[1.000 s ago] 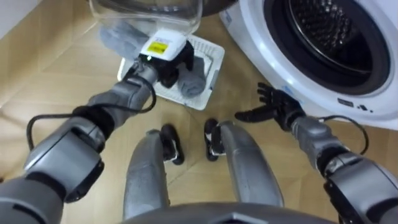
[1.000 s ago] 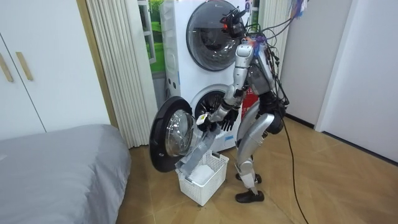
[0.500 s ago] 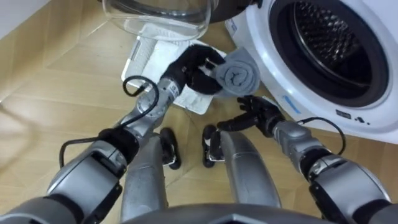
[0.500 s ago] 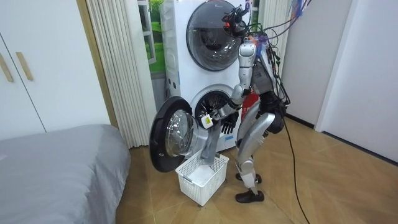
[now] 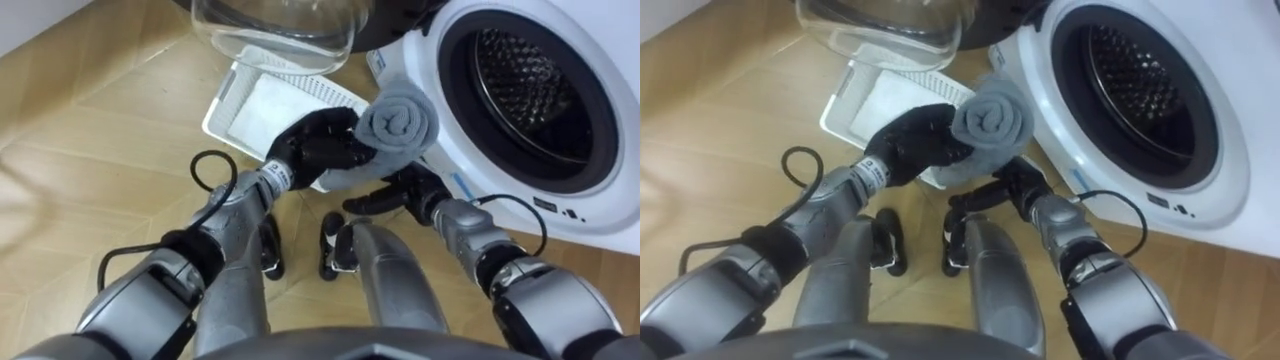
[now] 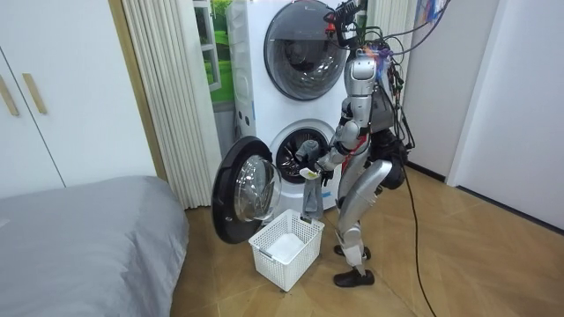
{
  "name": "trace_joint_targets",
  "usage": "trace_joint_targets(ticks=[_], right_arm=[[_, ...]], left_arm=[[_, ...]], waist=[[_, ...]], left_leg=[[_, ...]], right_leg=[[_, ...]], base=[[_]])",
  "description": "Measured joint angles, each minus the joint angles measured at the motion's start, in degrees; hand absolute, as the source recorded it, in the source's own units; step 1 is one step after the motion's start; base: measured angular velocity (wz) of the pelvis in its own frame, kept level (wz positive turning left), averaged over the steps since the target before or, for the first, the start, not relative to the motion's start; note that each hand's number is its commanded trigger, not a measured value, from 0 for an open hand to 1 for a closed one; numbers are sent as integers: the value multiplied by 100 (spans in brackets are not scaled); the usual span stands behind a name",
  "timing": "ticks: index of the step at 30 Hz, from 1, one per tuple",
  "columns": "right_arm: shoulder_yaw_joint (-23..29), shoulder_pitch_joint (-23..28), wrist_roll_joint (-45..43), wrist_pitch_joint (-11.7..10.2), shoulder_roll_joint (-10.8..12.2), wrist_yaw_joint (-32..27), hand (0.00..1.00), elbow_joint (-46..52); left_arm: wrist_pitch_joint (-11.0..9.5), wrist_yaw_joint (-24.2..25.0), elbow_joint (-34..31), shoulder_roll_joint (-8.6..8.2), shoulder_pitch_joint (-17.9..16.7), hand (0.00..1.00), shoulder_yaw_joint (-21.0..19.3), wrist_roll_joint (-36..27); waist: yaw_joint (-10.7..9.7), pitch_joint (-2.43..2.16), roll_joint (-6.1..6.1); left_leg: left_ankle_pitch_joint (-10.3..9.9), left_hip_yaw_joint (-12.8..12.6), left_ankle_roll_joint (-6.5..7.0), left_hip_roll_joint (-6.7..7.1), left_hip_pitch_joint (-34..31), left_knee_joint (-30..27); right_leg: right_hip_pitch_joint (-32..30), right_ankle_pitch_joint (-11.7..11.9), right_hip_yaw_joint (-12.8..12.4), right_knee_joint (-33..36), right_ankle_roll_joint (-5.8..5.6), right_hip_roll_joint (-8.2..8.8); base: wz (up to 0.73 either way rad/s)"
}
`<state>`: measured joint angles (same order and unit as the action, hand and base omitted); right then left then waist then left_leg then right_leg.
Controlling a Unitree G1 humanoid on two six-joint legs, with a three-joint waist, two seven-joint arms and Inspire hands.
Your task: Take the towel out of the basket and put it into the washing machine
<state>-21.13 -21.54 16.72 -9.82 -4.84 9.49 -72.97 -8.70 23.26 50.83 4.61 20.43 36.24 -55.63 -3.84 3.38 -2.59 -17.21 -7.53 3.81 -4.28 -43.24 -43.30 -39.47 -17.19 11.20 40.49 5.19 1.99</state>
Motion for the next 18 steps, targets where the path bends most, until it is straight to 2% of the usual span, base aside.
trace_joint_targets(ticks=[3, 4, 5, 7, 10, 12, 18], right_arm=[[5, 24, -56, 2, 17, -138, 0, -3], [9, 28, -82, 11, 13, -156, 31, -3], [7, 31, -87, 33, 12, -177, 69, 4], [6, 52, -103, 157, 21, -276, 100, 18], [56, 77, -150, 303, 20, -370, 100, 26], [131, 77, -181, 361, 10, -451, 100, 70], [305, 72, -361, 367, -10, -843, 100, 307]], left_arm=[[133, 132, -30, -91, -39, 100, 6, -297], [184, 186, -31, -112, -46, 100, 3, -350], [213, 218, -32, -112, -51, 100, 4, -372], [348, 255, -32, -121, -97, 100, 7, -570], [505, 270, -157, -127, -197, 100, 5, -975], [532, 326, -246, -155, -252, 100, -1, -1299], [587, 361, -545, -215, -286, 100, -15, -2324]], waist=[[76, -49, 80], [102, -71, 117], [114, -83, 136], [124, -119, 198], [116, -131, 219], [108, -133, 222], [101, -131, 219]], left_leg=[[0, 0, 0, 1, 2, 5], [0, -1, 0, 1, 7, 7], [1, 0, -1, 1, 12, 11], [26, -4, -25, 22, 113, 101], [67, -5, -56, 31, 285, 235], [78, -4, -73, 30, 317, 267], [88, 0, -86, 21, 283, 267]], right_leg=[[0, 0, 1, -4, 0, 1], [0, 0, 0, 2, 0, 1], [1, 0, -1, 3, 0, 1], [82, 7, -3, -42, 11, 9], [245, 26, 8, -148, 26, 6], [274, 31, 9, -168, 34, 1], [241, 33, 8, -185, 41, -10]], base=[[0], [0], [0], [2], [2], [0], [0]])
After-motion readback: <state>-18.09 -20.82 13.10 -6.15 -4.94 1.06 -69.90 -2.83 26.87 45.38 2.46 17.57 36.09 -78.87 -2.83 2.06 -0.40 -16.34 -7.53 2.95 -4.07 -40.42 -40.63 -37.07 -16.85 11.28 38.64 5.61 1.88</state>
